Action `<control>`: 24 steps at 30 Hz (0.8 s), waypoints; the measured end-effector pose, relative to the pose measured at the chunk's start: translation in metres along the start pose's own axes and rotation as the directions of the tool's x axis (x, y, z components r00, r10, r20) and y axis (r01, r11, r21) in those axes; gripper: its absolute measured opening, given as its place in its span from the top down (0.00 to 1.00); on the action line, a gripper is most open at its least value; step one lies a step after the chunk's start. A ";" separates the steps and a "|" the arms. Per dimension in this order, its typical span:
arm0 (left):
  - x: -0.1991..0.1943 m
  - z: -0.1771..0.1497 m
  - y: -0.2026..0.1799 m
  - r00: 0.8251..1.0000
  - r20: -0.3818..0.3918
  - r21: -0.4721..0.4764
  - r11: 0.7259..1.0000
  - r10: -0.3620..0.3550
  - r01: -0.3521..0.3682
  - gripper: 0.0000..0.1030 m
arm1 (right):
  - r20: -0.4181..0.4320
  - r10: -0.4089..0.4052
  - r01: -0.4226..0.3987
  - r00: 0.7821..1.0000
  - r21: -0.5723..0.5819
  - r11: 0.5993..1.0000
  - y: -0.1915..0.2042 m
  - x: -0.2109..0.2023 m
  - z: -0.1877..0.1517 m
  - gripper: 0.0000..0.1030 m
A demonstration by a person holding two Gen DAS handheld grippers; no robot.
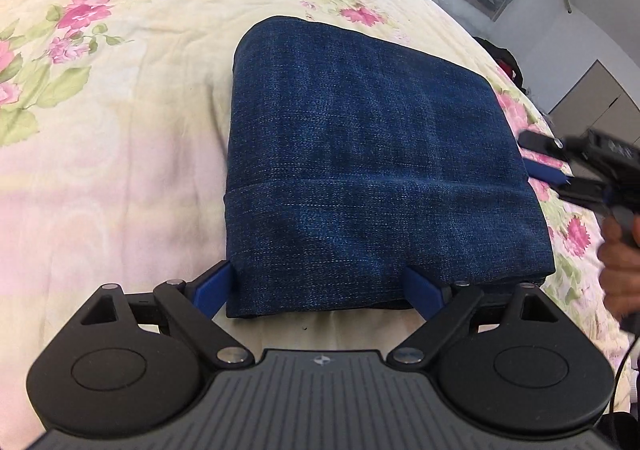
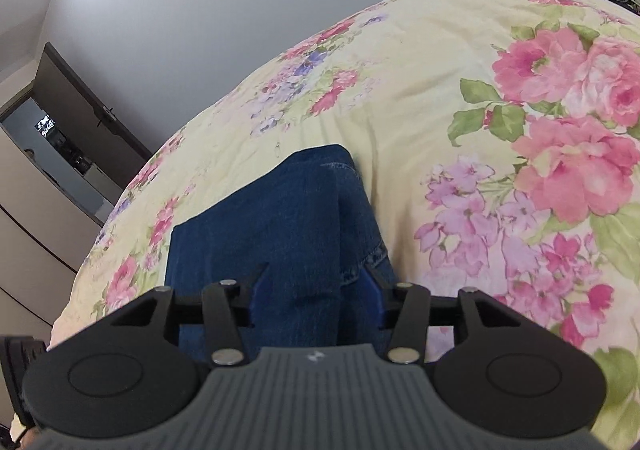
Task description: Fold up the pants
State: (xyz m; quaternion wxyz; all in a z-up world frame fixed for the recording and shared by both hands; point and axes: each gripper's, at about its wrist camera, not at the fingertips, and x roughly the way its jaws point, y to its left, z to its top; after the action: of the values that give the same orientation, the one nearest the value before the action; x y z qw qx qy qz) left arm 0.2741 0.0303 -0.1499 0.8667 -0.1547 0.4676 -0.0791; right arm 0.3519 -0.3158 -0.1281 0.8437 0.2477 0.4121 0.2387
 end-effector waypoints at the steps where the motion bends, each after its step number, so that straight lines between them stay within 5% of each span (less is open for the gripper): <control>1: 0.000 0.000 0.000 1.000 -0.001 -0.001 1.000 -0.001 0.001 0.00 | -0.015 0.026 -0.026 1.000 0.024 0.999 -0.004 0.011 0.008 0.55; 5: 0.000 0.001 0.003 1.000 -0.006 -0.012 1.000 -0.015 0.015 0.00 | -0.074 0.129 -0.123 0.989 0.076 0.989 -0.010 0.047 0.028 0.52; 7: 0.002 0.002 0.008 1.000 -0.004 -0.035 0.999 -0.030 0.030 0.00 | -0.082 0.126 -0.126 0.989 0.009 0.992 0.001 0.055 0.033 0.85; 10: 0.005 0.004 0.012 0.999 -0.008 -0.065 0.997 -0.043 0.042 0.00 | -0.037 0.175 -0.177 0.984 -0.035 0.984 0.019 0.050 0.049 0.96; 13: 0.009 0.006 0.009 1.000 -0.016 -0.069 0.997 -0.024 0.023 0.00 | -0.025 0.200 -0.202 0.979 -0.110 0.973 0.036 0.049 0.064 0.97; 18: 0.007 0.003 -0.004 1.000 -0.020 -0.003 1.000 0.014 -0.014 0.00 | -0.076 0.018 -0.026 0.997 -0.103 0.994 0.006 0.081 0.054 0.93; 24: -0.012 0.003 0.012 1.000 -0.001 -0.048 0.999 -0.022 0.021 0.11 | 0.008 -0.072 0.072 0.997 -0.101 0.992 0.000 0.052 0.037 0.62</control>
State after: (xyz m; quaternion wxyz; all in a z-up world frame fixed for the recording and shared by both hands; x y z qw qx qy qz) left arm 0.2701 0.0456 -0.1430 0.8614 -0.1805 0.4685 -0.0773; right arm 0.4099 -0.2926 -0.1384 0.8642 0.1901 0.4062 0.2280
